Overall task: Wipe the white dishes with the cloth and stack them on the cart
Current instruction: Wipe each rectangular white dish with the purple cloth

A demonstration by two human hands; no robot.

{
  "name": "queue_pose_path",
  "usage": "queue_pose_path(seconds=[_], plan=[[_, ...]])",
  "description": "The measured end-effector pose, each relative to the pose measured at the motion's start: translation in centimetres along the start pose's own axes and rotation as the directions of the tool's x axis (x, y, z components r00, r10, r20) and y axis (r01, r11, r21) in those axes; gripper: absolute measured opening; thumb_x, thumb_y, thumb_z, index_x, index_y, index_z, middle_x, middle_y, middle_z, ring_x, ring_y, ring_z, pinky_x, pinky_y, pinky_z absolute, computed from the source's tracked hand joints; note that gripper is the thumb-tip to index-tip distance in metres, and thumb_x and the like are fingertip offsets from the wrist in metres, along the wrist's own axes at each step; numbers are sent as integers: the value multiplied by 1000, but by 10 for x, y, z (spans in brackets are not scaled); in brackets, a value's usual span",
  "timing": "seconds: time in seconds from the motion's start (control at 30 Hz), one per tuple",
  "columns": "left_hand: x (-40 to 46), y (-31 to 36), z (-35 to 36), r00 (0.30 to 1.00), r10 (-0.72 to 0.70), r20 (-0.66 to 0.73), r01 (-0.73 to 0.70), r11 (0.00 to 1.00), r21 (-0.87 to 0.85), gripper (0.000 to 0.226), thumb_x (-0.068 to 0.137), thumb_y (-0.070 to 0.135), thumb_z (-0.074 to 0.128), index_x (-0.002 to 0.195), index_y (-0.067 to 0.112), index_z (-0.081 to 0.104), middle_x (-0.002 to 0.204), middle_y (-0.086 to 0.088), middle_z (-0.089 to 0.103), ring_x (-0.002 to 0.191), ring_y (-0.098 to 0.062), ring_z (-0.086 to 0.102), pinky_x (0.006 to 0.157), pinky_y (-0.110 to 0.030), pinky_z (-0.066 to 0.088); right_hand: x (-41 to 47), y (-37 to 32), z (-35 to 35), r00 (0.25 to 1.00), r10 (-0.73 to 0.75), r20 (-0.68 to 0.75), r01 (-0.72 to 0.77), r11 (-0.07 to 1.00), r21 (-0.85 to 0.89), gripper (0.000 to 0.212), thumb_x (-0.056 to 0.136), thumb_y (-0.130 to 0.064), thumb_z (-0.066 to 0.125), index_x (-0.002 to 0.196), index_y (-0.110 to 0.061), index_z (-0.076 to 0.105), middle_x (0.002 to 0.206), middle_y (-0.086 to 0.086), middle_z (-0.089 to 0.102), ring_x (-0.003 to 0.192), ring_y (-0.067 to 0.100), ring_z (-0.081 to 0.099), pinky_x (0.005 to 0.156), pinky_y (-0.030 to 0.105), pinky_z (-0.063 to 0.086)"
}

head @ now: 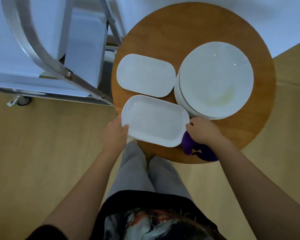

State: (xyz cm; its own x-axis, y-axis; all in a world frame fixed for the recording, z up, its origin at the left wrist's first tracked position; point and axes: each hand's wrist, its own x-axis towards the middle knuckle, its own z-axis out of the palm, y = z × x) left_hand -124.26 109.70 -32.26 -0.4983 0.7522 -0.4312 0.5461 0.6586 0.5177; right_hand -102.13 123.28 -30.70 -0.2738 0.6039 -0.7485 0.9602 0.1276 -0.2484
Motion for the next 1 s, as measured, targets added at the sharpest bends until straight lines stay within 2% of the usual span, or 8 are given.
queue_pose_path(seconds=[0.1, 0.3, 0.47, 0.57, 0.63, 0.8, 0.9, 1.0], plan=[[1, -2, 5, 999, -45, -13, 44, 998, -46, 35, 97, 16, 44, 131, 14, 50, 95, -9, 59, 85, -24, 57, 65, -27, 46, 1, -5, 4, 996, 46, -82, -50, 998, -42, 33, 96, -23, 35, 64, -16, 43, 63, 1, 47, 56, 15, 44, 47, 27, 30], [-2, -2, 1, 999, -44, -9, 44, 999, -17, 40, 95, 14, 47, 136, 12, 48, 108, -13, 57, 91, -19, 49, 75, -30, 39, 0, -10, 8, 983, 129, -133, -136, 990, -47, 33, 96, -26, 37, 66, -17, 45, 65, 1, 49, 57, 13, 46, 49, 26, 33], [0, 3, -10, 987, -136, -82, 125, 984, -129, 22, 92, 16, 54, 113, 12, 62, 99, -3, 58, 89, -17, 55, 70, -25, 43, -11, -17, 6, 973, 157, -171, -169, 984, -59, 32, 96, -25, 39, 66, -18, 48, 64, -1, 51, 57, 11, 48, 46, 23, 31], [4, 3, -22, 978, -164, -128, 123, 953, -276, 12, 98, 22, 47, 94, 15, 55, 77, 7, 54, 70, -9, 51, 52, -12, 36, -25, -26, 6, 980, 120, -161, -120, 993, 4, 28, 96, -28, 42, 69, -21, 49, 66, -4, 52, 58, 8, 48, 47, 20, 33], [10, -6, -35, 975, -156, -160, 90, 928, -361, 13, 99, 21, 44, 92, 14, 52, 75, 7, 54, 65, -6, 48, 51, -9, 39, -35, -33, 5, 982, 107, -158, -88, 989, 121, 18, 95, -33, 48, 78, -26, 49, 72, -8, 52, 63, 7, 47, 51, 20, 36], [27, -50, -72, 919, -367, -148, 223, 790, -571, 14, 100, 27, 42, 101, 16, 50, 88, 6, 57, 78, -10, 55, 62, -28, 48, -53, -45, -13, 885, 244, -396, 48, 798, 600, 22, 87, -47, 53, 81, -25, 55, 79, -10, 58, 77, 12, 55, 55, 23, 42], [33, -67, -88, 876, -457, -157, 262, 723, -639, 16, 100, 26, 41, 102, 14, 50, 86, 10, 55, 76, -5, 54, 61, -26, 49, -50, -62, -14, 828, 277, -488, 108, 774, 624, 34, 76, -58, 57, 98, -34, 48, 88, -19, 53, 79, 9, 53, 55, 18, 41], [35, -73, -94, 853, -505, -132, 286, 665, -690, 17, 100, 27, 42, 93, 17, 53, 83, 12, 55, 70, -1, 52, 53, -18, 45, -27, -90, 3, 814, 147, -561, 180, 856, 485, 49, 76, -51, 69, 113, -32, 44, 99, -21, 50, 87, 10, 52, 62, 13, 45]])
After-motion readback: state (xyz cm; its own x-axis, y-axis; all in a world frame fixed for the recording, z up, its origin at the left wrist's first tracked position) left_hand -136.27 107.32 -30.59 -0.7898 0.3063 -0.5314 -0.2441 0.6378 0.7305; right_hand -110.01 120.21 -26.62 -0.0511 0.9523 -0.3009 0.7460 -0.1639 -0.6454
